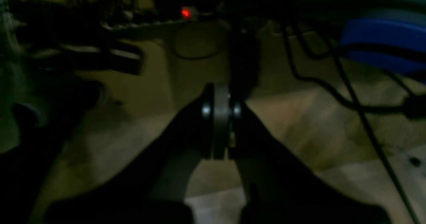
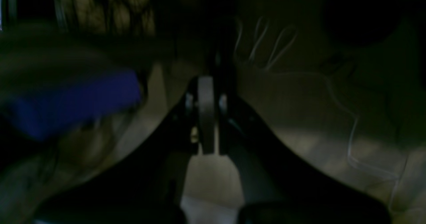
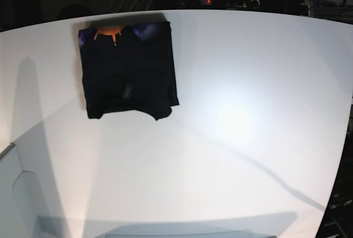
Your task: Fold the T-shirt properly
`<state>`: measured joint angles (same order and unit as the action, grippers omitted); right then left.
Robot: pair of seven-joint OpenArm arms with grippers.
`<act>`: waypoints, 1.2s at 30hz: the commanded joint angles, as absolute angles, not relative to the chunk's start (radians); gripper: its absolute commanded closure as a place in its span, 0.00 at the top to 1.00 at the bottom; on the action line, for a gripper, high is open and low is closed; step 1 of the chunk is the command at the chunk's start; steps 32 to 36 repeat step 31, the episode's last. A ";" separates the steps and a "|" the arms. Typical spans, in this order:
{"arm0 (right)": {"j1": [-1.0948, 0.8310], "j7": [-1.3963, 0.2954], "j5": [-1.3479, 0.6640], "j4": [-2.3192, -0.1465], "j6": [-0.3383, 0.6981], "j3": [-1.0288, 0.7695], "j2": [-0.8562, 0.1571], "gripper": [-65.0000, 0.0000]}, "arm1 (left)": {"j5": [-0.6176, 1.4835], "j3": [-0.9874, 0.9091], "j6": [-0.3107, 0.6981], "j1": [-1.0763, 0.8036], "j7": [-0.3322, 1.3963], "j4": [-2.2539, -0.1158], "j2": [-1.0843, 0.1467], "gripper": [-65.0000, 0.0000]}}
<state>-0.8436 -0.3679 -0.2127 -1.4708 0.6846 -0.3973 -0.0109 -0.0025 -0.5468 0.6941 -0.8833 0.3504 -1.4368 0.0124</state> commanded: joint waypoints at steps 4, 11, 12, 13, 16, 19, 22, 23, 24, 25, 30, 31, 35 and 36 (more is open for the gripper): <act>-0.768 -0.193 -0.102 -1.224 0.668 -0.363 -0.016 0.00 | 0.015 -0.549 0.602 -0.780 0.234 -1.173 -0.038 0.00; -0.653 0.047 -0.036 -0.868 0.610 -0.312 -0.021 0.00 | 0.013 -0.438 0.479 -0.556 0.073 -0.684 -0.127 0.00; -0.631 0.077 -0.036 -0.809 0.608 -0.312 -0.025 0.00 | 0.013 -0.420 0.440 -0.519 0.045 -0.602 -0.133 0.00; -0.610 0.108 -0.036 -0.754 0.605 -0.314 -0.041 0.00 | 0.013 -0.403 0.401 -0.486 0.018 -0.526 -0.133 0.00; -0.556 0.194 -0.035 -0.604 0.492 -0.311 -0.058 0.00 | 0.008 -0.340 0.286 -0.414 -0.084 -0.354 -0.133 0.00; -0.536 0.282 -0.035 -0.518 0.337 -0.272 -0.081 0.00 | 0.013 -0.249 0.200 -0.380 -0.136 -0.292 -0.133 0.00; -0.521 0.334 -0.035 -0.458 0.196 -0.168 -0.097 0.00 | 0.013 -0.203 0.122 -0.357 -0.134 -0.260 -0.130 0.00; -0.512 0.346 -0.035 -0.437 0.142 -0.130 -0.101 0.00 | 0.010 -0.196 0.105 -0.352 -0.134 -0.249 -0.128 0.00; -0.498 0.348 -0.035 -0.418 0.079 -0.096 -0.099 0.00 | 0.013 -0.191 0.093 -0.351 -0.134 -0.242 -0.127 0.00; -0.484 0.346 -0.035 -0.394 0.013 -0.064 -0.099 0.00 | 0.013 -0.189 0.085 -0.348 -0.134 -0.239 -0.127 0.00; -0.421 0.352 -0.035 -0.283 -0.254 0.085 -0.093 0.00 | 0.013 -0.189 0.084 -0.323 -0.134 -0.217 -0.125 0.00; -0.414 0.352 -0.035 -0.272 -0.288 0.116 -0.093 0.00 | 0.013 -0.189 0.084 -0.321 -0.134 -0.217 -0.124 0.00; -0.414 0.352 -0.035 -0.272 -0.288 0.116 -0.093 0.00 | 0.013 -0.189 0.084 -0.321 -0.134 -0.217 -0.124 0.00; -0.414 0.352 -0.035 -0.272 -0.288 0.116 -0.093 0.00 | 0.013 -0.189 0.084 -0.321 -0.134 -0.217 -0.124 0.00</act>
